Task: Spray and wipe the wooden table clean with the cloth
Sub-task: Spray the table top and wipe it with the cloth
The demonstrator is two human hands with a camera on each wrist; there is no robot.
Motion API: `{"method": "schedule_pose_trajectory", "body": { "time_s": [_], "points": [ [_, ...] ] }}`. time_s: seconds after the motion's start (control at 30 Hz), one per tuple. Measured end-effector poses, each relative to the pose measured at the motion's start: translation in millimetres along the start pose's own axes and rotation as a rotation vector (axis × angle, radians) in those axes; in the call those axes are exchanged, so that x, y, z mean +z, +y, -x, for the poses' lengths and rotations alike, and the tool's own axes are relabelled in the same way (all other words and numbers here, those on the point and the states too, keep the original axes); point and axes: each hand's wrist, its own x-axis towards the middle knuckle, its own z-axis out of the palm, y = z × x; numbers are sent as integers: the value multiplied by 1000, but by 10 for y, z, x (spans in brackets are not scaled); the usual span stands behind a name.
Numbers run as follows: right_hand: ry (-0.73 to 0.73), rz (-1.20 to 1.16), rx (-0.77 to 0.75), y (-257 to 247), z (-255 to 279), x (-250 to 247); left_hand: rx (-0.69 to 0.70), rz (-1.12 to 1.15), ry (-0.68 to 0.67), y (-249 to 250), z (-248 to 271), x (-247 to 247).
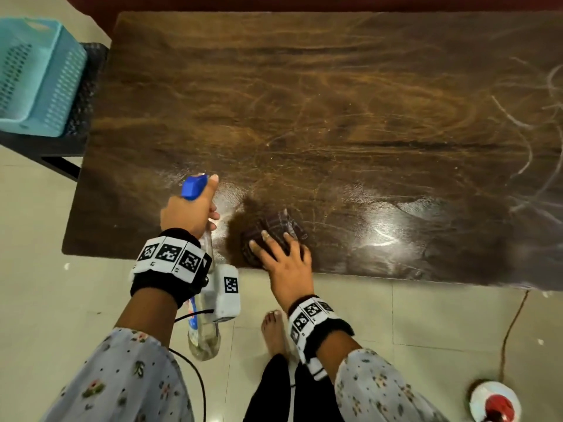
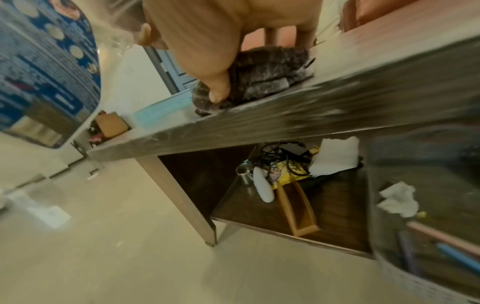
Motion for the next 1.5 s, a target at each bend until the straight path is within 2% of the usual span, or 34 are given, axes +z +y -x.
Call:
{"method": "schedule_pose_trajectory", "body": {
  "time_s": [0.07, 0.23, 0.3, 0.37, 0.47, 0.53, 0.57, 0.63, 0.77, 0.9, 1.03, 1.13, 1.23, 1.5],
  "points": [
    [40, 48, 0, 306, 202, -15, 5, -29, -16, 61, 75, 35],
    [124, 64, 193, 1550, 827, -212, 19, -46, -86, 211, 266, 199],
    [175, 96, 306, 2135, 1031, -362, 26, -51, -104, 226, 283, 279],
    [222, 73, 499, 2579, 1201, -482, 28, -43, -106, 204, 269, 339],
    [298, -63, 836, 2688, 1295, -499, 27, -26, -113, 170, 246, 364],
    [310, -107, 988, 2415, 1203, -451, 30, -28, -109, 155, 239, 319],
    [304, -131, 1013, 2223, 1121, -425, 26, -30, -100, 146, 235, 284],
    [256, -156, 974, 1775, 871, -405, 10, -33, -81, 132, 203, 189],
    [77, -141, 789, 817, 242, -369, -3, -34, -54, 76, 112, -11],
    [-34, -210, 492, 15, -314, -261, 7, -69, -20, -7, 13, -181],
    [-17, -126, 182, -507, -269, -86, 27, -89, 4, -27, -1, -302],
    [-45, -86, 81, -441, -57, -20, 36, -88, 8, 51, 48, -312],
    [-22, -23, 37, -160, 151, -19, 49, -135, -21, 183, 140, -228],
    [110, 8, 215, 1007, 716, -76, 71, -122, -128, 448, 440, 402]
  ]
}}
